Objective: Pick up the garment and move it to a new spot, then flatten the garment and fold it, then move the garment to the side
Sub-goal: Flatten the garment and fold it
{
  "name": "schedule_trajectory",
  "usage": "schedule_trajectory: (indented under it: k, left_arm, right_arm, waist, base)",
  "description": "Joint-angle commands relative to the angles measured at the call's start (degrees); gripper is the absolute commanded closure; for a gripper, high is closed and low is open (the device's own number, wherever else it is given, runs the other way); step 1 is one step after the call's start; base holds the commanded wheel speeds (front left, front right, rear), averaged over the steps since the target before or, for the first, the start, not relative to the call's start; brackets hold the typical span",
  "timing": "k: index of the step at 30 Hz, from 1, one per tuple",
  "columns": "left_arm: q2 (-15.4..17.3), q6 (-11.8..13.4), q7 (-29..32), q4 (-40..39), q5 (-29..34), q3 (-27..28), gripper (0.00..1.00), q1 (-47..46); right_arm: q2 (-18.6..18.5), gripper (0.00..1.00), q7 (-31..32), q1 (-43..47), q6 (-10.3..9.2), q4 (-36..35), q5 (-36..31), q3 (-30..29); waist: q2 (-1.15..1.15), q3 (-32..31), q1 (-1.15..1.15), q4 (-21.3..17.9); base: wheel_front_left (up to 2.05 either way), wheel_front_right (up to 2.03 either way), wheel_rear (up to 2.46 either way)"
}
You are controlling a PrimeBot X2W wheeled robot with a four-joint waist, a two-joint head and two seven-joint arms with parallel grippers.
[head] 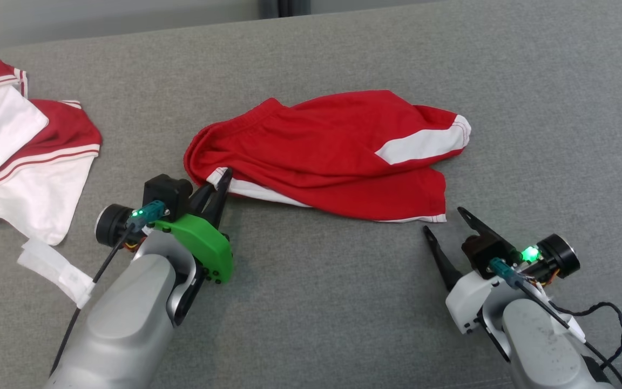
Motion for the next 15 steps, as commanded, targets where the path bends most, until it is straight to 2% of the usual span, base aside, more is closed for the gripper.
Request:
schedule_trajectory:
  k: [1, 7, 8, 9, 10, 11, 12, 13, 14, 15]
  left_arm:
    - [0.7, 0.1, -0.2, -0.8, 0.0, 0.1, 1.0, 0.9]
    - [1.6, 0.9, 0.2, -4.2, -0.5, 0.3, 1.0, 0.8]
    - [1.7, 0.9, 0.2, -4.7, -0.6, 0.4, 1.0, 0.8]
    - [2.1, 1.1, 0.3, -5.3, -0.7, 0.5, 1.0, 0.9]
    - [2.3, 1.2, 0.4, -5.6, -0.7, 0.6, 1.0, 0.9]
    - [2.5, 1.3, 0.5, -6.0, -0.8, 0.7, 1.0, 0.9]
    - [2.7, 1.4, 0.6, -6.6, -1.0, 0.8, 1.0, 1.0]
    - [2.9, 1.4, 0.7, -7.0, -1.1, 0.9, 1.0, 1.1]
    - [3.1, 1.4, 0.8, -7.4, -1.2, 1.0, 1.0, 1.2]
    - [3.3, 1.4, 0.8, -7.8, -1.4, 1.2, 1.0, 1.3]
  right_arm:
    - [-0.3, 0.0, -0.1, -1.4, -0.06, 1.2, -0.7, 0.0]
    - [-0.9, 0.0, -0.1, -4.4, -0.06, 4.1, -0.9, 2.0]
    - [-1.0, 0.15, -0.1, -4.7, -0.06, 4.3, -0.6, 2.8]
    - [-1.2, 0.47, -0.1, -5.1, -0.06, 4.6, -0.3, 3.4]
    - [-1.3, 0.58, -0.1, -5.3, -0.06, 4.9, -0.1, 3.8]
    - [-1.4, 0.58, -0.1, -5.5, -0.06, 5.2, 0.2, 4.2]
    - [-1.6, 0.77, -0.1, -5.9, -0.07, 5.6, 0.6, 4.6]
    - [-1.8, 0.87, -0.1, -6.2, -0.07, 5.9, 0.9, 5.1]
    - [-1.9, 0.87, -0.1, -6.4, -0.07, 6.3, 1.3, 5.4]
    - [-1.9, 1.0, -0.1, -6.6, -0.07, 6.6, 1.9, 5.8]
  waist:
    - [0.0, 0.7, 0.0, 0.5]
    - [0.0, 1.9, 0.0, 0.8]
    - [0.0, 2.0, 0.0, 0.8]
    - [0.0, 2.1, 0.0, 0.7]
    - [0.0, 2.2, 0.0, 0.7]
    - [0.0, 2.3, 0.0, 0.6]
    - [0.0, 2.3, 0.0, 0.5]
    - [0.0, 2.3, 0.0, 0.3]
    - [0.0, 2.3, 0.0, 0.2]
    - [0.0, 2.3, 0.0, 0.0]
  base:
    - [0.0, 0.0, 0.0]
    - [0.0, 0.0, 0.0]
    - [0.0, 0.0, 0.0]
    - [0.0, 0.0, 0.0]
    - [0.0, 0.0, 0.0]
    - [0.0, 0.0, 0.0]
    - [0.0, 0.0, 0.0]
    - [0.0, 0.0, 0.0]
    - [0.0, 0.0, 0.0]
    - [0.0, 0.0, 0.0]
